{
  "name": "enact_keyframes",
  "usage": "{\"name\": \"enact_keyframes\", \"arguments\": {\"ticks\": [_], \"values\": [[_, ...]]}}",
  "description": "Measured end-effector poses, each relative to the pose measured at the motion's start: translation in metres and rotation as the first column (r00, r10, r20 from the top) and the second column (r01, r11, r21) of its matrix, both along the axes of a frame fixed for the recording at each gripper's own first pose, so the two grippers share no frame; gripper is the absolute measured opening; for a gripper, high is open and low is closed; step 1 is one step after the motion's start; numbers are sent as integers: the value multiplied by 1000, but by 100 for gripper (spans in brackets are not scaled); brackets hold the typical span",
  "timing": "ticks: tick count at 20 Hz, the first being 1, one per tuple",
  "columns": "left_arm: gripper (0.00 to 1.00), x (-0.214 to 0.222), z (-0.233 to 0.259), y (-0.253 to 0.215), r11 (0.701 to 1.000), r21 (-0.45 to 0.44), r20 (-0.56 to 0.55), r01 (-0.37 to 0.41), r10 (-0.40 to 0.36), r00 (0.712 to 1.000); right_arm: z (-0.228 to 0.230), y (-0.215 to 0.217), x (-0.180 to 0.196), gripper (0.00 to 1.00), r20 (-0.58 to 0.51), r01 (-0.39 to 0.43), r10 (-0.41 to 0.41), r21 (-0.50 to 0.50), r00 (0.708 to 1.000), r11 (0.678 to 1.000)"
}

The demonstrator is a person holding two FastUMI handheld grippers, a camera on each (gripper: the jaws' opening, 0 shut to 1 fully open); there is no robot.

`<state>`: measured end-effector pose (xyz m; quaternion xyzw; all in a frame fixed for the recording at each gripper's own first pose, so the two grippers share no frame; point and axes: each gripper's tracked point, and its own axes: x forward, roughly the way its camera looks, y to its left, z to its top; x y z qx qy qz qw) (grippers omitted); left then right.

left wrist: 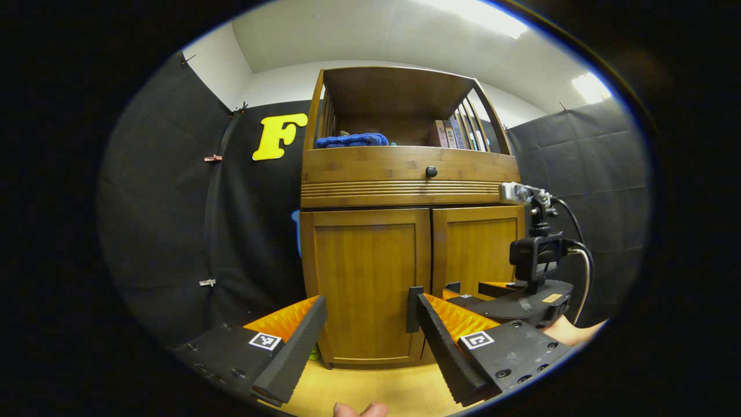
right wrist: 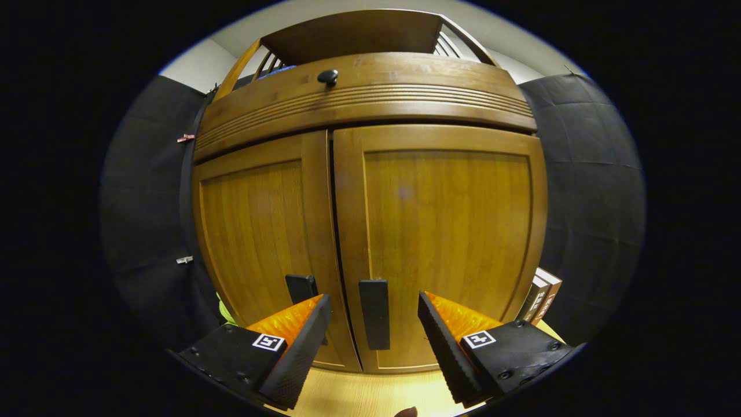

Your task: Open the right door of the double-door shoe cabinet with the right hand, and open the left door with the left hand.

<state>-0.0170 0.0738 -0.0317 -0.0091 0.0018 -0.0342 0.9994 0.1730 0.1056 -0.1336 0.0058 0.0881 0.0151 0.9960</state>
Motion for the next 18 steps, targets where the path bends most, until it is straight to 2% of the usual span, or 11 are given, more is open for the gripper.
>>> {"name": "enact_keyframes", "arguments": {"ticks": [1, 3, 4, 7, 9, 10, 12, 13, 14, 18], "values": [[96, 0, -1, 5, 1000, -6, -1, -5, 5, 1000, -8, 0, 9, 95, -10, 4, -5, -17, 1000, 1000], [96, -3, -2, 16, 1000, -17, 2, -20, 20, 1000, -28, -2, 21, 70, -51, 29, -32, -48, 998, 998], [96, -2, -2, 21, 999, -20, 2, -28, 28, 1000, -39, -3, 27, 60, -75, 37, -41, -48, 996, 998], [96, -7, -9, 31, 999, -30, -17, -44, 43, 999, -52, -7, 39, 58, -99, 71, -73, -25, 992, 997], [96, -11, -12, 38, 998, -28, -24, -55, 54, 998, -52, -7, 39, 36, -113, 85, -82, 20, 990, 996], [96, -12, -12, 39, 998, -25, -27, -59, 59, 998, -52, -7, 42, 40, -111, 83, -79, 31, 991, 996], [96, -16, -12, 37, 998, -23, -29, -60, 59, 998, -51, -8, 39, 30, -97, 74, -72, 13, 993, 997], [96, -17, -10, 36, 998, -27, -27, -60, 59, 998, -50, -8, 35, 31, -100, 64, -63, 15, 993, 998], [96, -19, -8, 36, 998, -34, -26, -60, 59, 998, -52, -8, 33, 25, -101, 52, -50, 22, 994, 998], [96, -26, -6, 25, 997, -51, -19, -53, 52, 998, -43, -12, -5, 25, -99, -6, 11, 49, 995, 999]]}}
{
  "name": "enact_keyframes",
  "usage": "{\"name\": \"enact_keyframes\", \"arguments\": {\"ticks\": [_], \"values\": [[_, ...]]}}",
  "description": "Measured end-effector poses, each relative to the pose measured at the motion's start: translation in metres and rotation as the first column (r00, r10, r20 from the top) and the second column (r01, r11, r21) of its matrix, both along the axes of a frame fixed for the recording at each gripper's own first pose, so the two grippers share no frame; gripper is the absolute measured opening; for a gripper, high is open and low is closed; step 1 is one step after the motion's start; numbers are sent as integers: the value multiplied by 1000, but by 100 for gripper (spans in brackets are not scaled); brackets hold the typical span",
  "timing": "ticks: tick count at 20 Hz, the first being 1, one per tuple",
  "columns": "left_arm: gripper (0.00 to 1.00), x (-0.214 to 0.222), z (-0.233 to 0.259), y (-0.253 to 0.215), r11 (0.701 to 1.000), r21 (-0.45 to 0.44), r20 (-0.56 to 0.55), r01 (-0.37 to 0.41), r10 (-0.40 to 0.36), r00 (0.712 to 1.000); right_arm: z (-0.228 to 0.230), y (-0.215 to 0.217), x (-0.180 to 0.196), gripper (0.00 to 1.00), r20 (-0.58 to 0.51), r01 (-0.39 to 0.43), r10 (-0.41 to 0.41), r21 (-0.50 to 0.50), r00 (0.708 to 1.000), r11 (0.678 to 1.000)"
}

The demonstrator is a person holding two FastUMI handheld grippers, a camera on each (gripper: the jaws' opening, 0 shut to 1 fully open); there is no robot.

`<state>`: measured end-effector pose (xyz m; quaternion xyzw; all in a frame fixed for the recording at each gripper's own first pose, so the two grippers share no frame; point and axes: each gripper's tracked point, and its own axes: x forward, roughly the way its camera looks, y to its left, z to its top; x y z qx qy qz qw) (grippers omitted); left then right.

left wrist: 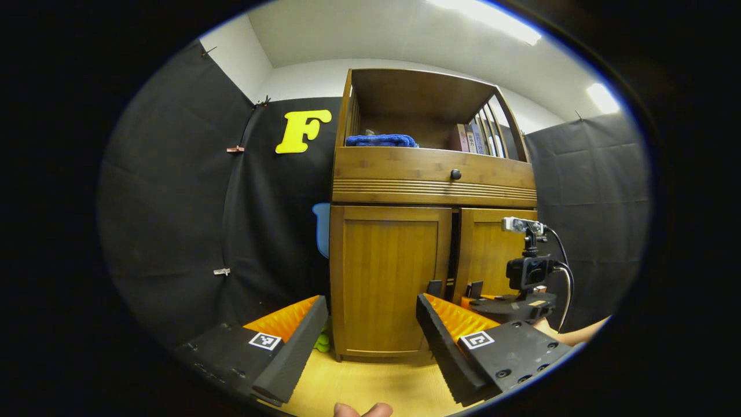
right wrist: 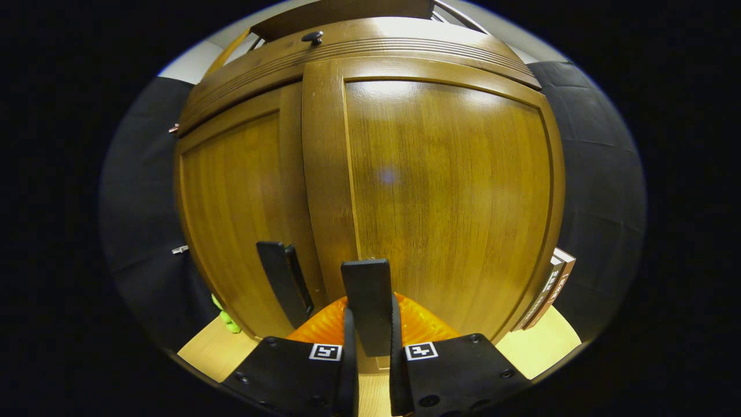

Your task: Open the right door of the double-door shoe cabinet with the right hand, and open the left door with the left hand.

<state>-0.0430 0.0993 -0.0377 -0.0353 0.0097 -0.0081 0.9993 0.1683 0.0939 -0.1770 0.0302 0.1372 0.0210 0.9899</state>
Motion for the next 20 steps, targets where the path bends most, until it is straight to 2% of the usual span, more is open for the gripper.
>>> {"name": "enact_keyframes", "arguments": {"ticks": [10, 15, 20], "values": [[96, 2, 6, -45, 1000, 6, 12, 8, -8, 1000, 14, -49, -94, 24, -17, -49, 50, 56, 999, 997], [96, 8, 20, -79, 1000, -9, 46, 8, -8, 999, 21, -83, -130, 24, -32, -74, 74, 19, 997, 997], [96, 26, 19, -101, 1000, -17, 40, 0, 0, 999, 25, -130, -160, 24, -44, -33, 34, 9, 998, 999]]}}
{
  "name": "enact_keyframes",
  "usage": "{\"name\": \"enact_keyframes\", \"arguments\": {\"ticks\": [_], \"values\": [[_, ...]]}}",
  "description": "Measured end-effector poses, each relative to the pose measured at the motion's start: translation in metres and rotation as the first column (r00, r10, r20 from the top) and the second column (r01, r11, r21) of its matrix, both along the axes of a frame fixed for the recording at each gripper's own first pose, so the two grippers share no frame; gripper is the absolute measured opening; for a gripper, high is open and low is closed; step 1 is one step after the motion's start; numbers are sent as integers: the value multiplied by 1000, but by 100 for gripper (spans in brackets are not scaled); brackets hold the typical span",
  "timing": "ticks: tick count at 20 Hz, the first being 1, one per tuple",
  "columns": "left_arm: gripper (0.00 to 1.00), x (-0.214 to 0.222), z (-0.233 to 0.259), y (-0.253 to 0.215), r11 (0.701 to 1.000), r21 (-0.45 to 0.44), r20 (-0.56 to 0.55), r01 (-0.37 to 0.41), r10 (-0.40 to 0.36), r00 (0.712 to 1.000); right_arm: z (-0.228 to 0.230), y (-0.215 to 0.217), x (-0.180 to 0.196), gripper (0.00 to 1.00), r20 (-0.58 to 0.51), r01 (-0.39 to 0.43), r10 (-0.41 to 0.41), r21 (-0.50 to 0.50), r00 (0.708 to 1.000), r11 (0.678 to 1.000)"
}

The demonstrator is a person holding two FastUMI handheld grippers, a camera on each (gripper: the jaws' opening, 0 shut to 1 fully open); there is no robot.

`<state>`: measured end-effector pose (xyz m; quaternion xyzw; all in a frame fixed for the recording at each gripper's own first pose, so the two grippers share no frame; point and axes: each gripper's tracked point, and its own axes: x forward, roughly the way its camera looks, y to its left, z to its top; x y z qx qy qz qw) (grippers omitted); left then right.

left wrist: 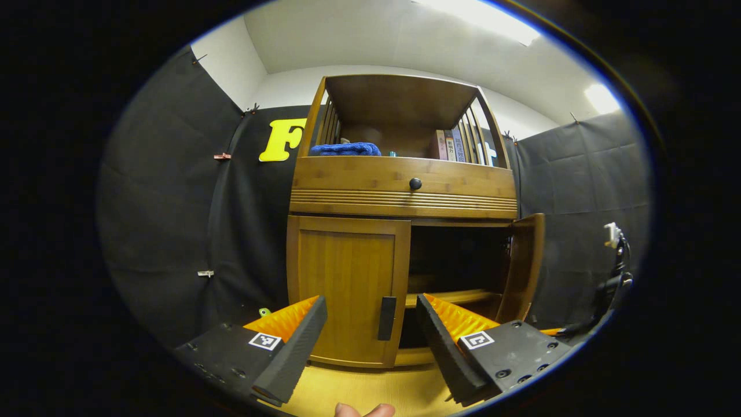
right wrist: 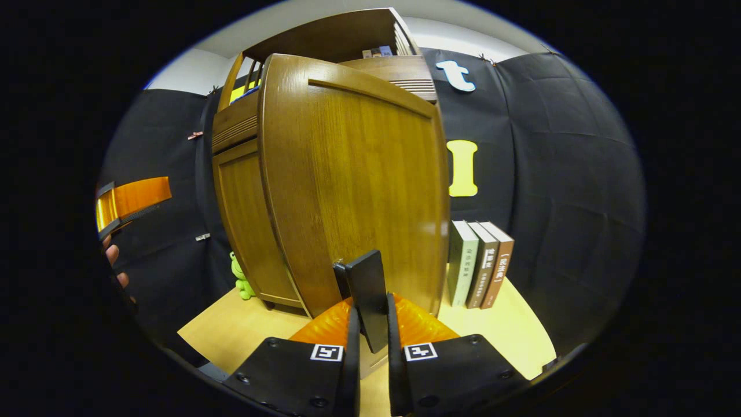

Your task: Open the right door of the double-door shoe cabinet with the right hand, and open the left door with the left hand.

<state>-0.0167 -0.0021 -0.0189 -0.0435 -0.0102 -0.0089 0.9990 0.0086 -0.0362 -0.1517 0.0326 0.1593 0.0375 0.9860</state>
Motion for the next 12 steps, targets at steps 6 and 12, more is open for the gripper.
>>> {"name": "enact_keyframes", "arguments": {"ticks": [6, 12], "values": [[96, 20, -8, -32, 1000, 15, -25, 11, -11, 1000, 3, -44, -17, 21, -31, 6, -4, 69, 1000, 998], [96, 33, -17, -56, 999, 44, -33, 27, -26, 999, 2, -85, -24, 18, -17, 24, -24, 26, 1000, 999]]}}
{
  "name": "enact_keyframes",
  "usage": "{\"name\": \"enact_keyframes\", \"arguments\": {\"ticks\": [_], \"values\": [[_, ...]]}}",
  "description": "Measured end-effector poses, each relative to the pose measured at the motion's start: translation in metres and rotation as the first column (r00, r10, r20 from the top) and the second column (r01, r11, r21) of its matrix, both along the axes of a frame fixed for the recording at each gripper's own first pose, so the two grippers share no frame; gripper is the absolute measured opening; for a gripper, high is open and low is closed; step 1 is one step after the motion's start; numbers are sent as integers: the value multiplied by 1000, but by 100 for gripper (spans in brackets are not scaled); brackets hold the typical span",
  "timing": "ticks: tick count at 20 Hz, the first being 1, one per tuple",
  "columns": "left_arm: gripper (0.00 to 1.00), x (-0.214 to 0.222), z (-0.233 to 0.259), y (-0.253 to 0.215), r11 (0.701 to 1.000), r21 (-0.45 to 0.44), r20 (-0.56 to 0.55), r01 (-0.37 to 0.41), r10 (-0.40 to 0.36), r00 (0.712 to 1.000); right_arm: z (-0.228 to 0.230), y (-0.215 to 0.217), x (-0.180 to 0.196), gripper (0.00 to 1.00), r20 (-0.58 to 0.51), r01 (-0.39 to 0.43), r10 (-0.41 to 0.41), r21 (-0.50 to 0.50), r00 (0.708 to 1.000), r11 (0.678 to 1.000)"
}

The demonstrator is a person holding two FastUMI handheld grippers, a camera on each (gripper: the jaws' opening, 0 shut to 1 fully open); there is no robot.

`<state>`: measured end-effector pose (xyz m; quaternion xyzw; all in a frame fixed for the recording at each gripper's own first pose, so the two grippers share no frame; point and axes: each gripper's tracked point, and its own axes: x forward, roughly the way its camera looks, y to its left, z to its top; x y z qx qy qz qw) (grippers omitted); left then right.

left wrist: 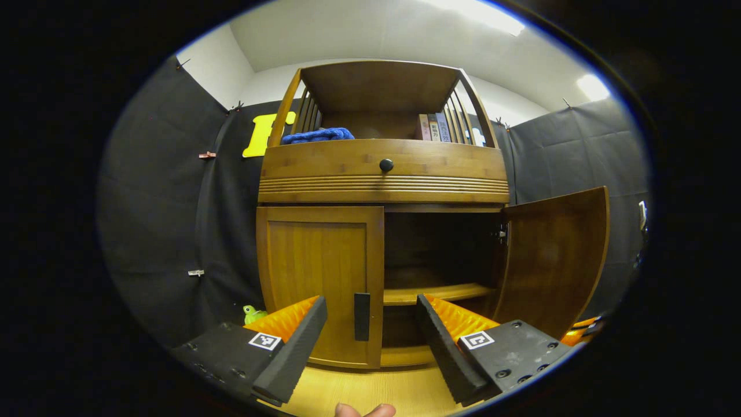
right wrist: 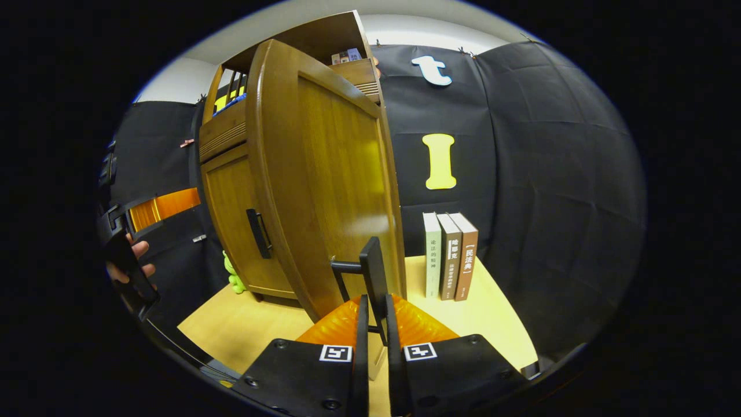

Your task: Open the right door of the double-door shoe cabinet with the right hand, and open the left door with the left hand.

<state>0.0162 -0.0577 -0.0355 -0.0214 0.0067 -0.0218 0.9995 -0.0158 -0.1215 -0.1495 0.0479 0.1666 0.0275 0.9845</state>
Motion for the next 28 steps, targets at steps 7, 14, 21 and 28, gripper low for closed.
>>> {"name": "enact_keyframes", "arguments": {"ticks": [7, 14, 21, 28], "values": [[96, 20, -10, -15, 1000, 6, -31, 8, -8, 999, 12, -47, -3, 18, 41, 85, -85, -11, 996, 996], [96, 49, -26, -16, 1000, 25, -49, -3, 4, 999, 28, -77, -12, 23, 53, 183, -184, 18, 982, 983], [96, 94, -62, -3, 996, 84, -70, -1, 7, 998, 80, -81, -53, 96, 143, 254, -268, 108, 953, 961], [72, 145, -106, 9, 994, 105, -117, -27, 39, 992, 101, -25, -83, 98, 178, 181, -189, 61, 966, 982]]}}
